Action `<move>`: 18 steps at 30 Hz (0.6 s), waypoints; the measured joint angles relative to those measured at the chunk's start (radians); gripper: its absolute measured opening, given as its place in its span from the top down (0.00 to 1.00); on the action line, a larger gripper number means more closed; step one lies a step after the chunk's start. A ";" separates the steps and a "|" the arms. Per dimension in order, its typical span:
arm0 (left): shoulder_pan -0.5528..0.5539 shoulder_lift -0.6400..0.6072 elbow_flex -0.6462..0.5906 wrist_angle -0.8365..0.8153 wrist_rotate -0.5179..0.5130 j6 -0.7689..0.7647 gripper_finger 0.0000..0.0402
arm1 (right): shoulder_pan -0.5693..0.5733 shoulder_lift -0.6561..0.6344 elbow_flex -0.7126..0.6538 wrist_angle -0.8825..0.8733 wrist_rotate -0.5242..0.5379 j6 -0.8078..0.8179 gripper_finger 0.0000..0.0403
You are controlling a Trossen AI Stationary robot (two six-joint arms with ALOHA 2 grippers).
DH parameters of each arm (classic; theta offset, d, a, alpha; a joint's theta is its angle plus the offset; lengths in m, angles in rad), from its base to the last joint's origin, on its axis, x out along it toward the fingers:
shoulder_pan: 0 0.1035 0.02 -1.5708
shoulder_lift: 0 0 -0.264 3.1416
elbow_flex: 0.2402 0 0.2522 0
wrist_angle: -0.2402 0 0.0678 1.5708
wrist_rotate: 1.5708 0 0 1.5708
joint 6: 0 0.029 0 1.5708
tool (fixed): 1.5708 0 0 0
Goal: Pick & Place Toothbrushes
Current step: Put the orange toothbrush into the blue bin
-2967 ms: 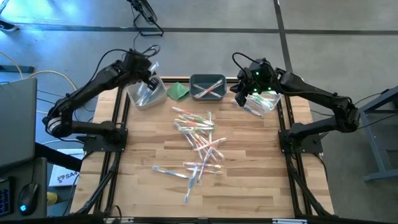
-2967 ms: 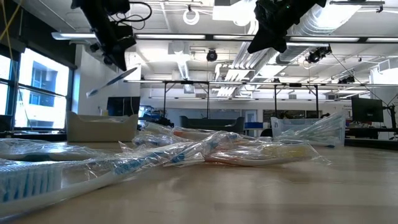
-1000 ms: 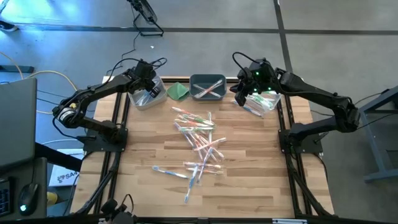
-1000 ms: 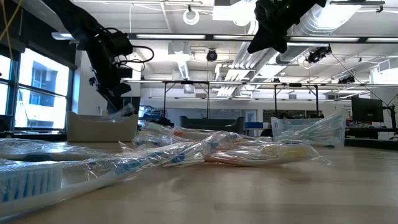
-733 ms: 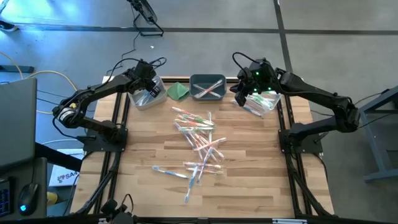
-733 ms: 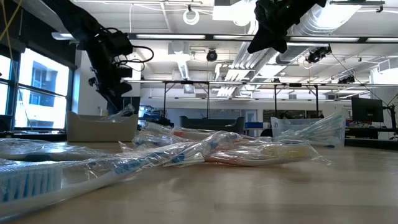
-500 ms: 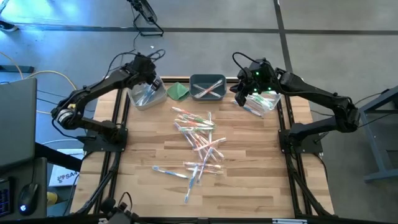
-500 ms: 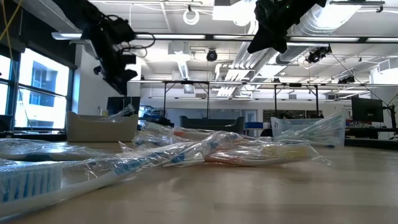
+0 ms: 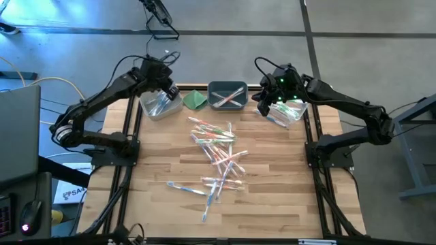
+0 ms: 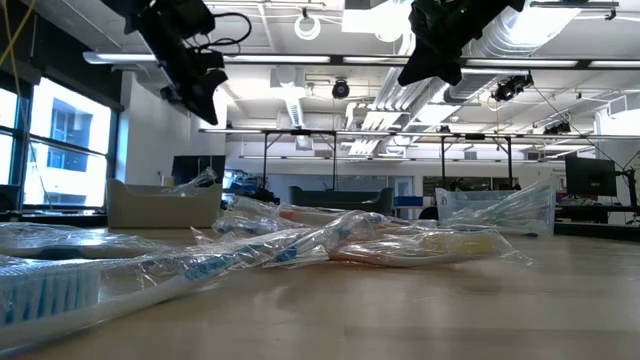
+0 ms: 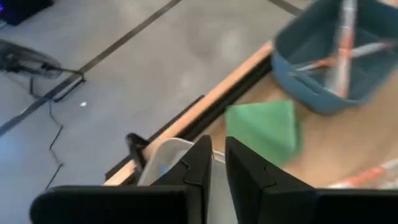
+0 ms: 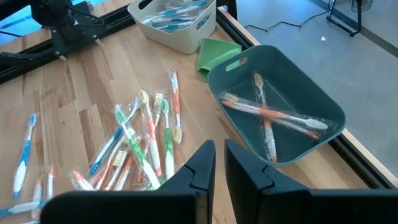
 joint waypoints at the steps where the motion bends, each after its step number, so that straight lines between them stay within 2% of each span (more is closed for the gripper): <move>1: -0.024 -0.006 0.000 -0.009 0.000 -0.005 0.91 | 0.000 0.000 0.000 0.000 0.000 0.000 0.93; 8: -0.215 -0.011 0.000 -0.041 -0.001 -0.078 0.99 | 0.000 0.000 0.000 0.000 0.000 0.000 0.93; 18: -0.446 -0.011 0.000 -0.041 0.020 -0.113 0.99 | 0.000 0.000 0.000 0.000 0.001 0.000 0.93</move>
